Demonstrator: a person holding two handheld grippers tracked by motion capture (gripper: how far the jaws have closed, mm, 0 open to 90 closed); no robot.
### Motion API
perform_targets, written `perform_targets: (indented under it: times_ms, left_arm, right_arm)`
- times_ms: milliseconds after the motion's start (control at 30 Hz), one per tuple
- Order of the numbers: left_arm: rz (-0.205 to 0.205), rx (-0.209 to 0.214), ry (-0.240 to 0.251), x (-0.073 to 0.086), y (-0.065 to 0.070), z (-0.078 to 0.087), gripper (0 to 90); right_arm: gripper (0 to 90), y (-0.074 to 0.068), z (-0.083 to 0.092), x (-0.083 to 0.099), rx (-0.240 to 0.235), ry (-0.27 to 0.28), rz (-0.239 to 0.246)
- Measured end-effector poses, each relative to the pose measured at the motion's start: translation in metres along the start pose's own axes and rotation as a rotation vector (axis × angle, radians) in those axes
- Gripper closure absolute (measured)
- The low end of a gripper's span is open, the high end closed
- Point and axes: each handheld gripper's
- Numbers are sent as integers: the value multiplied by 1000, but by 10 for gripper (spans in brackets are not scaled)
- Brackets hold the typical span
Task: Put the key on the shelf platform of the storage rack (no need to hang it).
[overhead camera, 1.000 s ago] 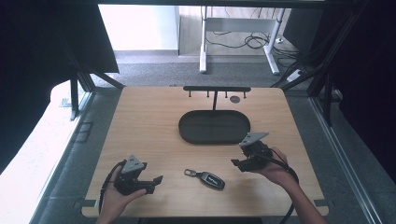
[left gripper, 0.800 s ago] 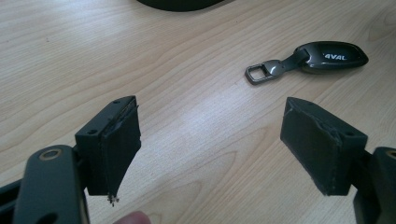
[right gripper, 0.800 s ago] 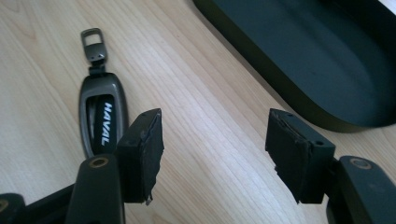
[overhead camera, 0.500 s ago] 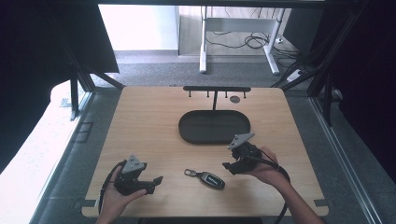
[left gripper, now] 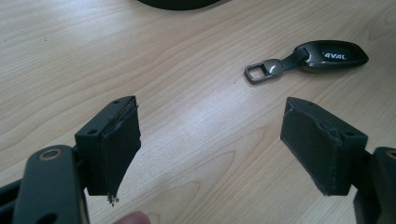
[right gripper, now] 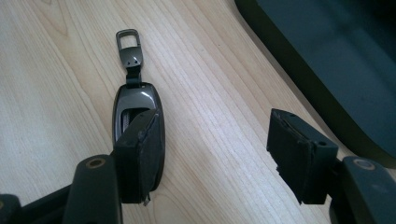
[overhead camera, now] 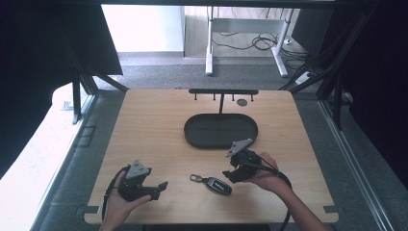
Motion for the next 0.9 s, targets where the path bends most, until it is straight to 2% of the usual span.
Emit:
perform_targets:
  times_ms: [367,900]
  left_arm:
    - [-9,9,-10,0,2,-2,203]
    - [-4,11,-7,0,1,-1,203]
  right_arm:
    - [355,-10,-10,-9,-28,-30,23]
    - [344,-27,-34,-20,-75,-102,73]
Point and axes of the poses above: each handheld gripper's, and its own axes: z roughly backward along the jaws, x roughly out of its underside, y roughly to its right, and after that the axes turned 6 degrees about z, right-handed
